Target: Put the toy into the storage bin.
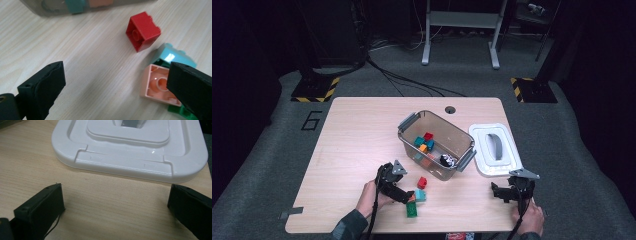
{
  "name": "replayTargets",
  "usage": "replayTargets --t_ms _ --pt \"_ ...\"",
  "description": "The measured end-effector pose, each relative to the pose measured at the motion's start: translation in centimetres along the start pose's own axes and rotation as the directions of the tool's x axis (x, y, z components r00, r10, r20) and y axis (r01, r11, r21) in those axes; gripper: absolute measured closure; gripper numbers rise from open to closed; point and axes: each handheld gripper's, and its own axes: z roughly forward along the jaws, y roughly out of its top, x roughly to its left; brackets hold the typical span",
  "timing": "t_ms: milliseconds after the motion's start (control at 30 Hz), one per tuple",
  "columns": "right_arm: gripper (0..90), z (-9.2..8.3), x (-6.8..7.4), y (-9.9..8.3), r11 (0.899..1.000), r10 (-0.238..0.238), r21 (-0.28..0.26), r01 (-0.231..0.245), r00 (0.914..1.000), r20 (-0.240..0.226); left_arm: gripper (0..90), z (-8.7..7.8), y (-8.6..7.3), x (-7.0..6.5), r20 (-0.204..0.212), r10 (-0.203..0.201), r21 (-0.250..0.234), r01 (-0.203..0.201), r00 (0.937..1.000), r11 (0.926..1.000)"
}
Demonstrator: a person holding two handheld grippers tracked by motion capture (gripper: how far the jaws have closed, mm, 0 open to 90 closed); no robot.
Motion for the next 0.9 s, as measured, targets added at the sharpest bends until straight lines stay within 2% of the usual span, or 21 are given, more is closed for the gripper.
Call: replayTargets --t_ms 233,367,533,600,633,733,833,867,900 --pt "0.0 0.0 0.0 0.0 1.000 0.000 0.000 0.000 1.0000 0.000 5.5 0.0 -0.6 1.4 -0.041 -0.037 0.010 0.038 0.9984 0.9992" --pt "0.0 0.0 0.0 0.0 1.000 0.000 0.000 0.000 1.0000 0.000 6.6 -0.3 -1.0 2.6 -0.072 -0.071 0.000 0.071 0.9949 0.9975" --pt "0.0 0.0 0.0 0.0 1.000 0.000 0.000 0.000 1.0000 0.000 3.7 -1.1 -1.1 3.1 -0.053 -0.098 -0.035 0.096 0.9938 0.9948" --pt "0.0 0.0 0.0 0.0 1.000 0.000 0.000 0.000 1.0000 0.000 1.7 -1.2 -1.1 2.9 -0.041 -0.087 -0.042 0.086 0.9953 0.9954" --pt "0.0 0.0 0.0 0.0 1.000 0.000 0.000 0.000 1.0000 0.000 0.9 -1.3 -1.0 2.7 -0.021 -0.076 -0.037 0.075 0.9969 0.9965" --pt "0.0 0.0 0.0 0.0 1.000 0.001 0.000 -0.001 1.0000 0.000 0.0 -1.0 -0.9 2.1 0.004 -0.042 -0.022 0.042 0.9991 0.9989" --pt "0.0 0.0 0.0 0.0 1.000 0.000 0.000 0.000 1.0000 0.000 0.2 -0.4 -0.9 1.6 0.011 -0.018 -0.008 0.019 0.9998 0.9998" --pt "0.0 0.0 0.0 0.0 1.000 0.000 0.000 0.000 1.0000 0.000 2.4 -0.3 -0.9 1.4 0.008 -0.011 -0.005 0.011 0.9999 0.9999" --pt "0.0 0.0 0.0 0.0 1.000 0.000 0.000 0.000 1.0000 0.000 9.2 -0.2 -0.9 1.3 0.009 0.005 -0.002 -0.005 1.0000 1.0000"
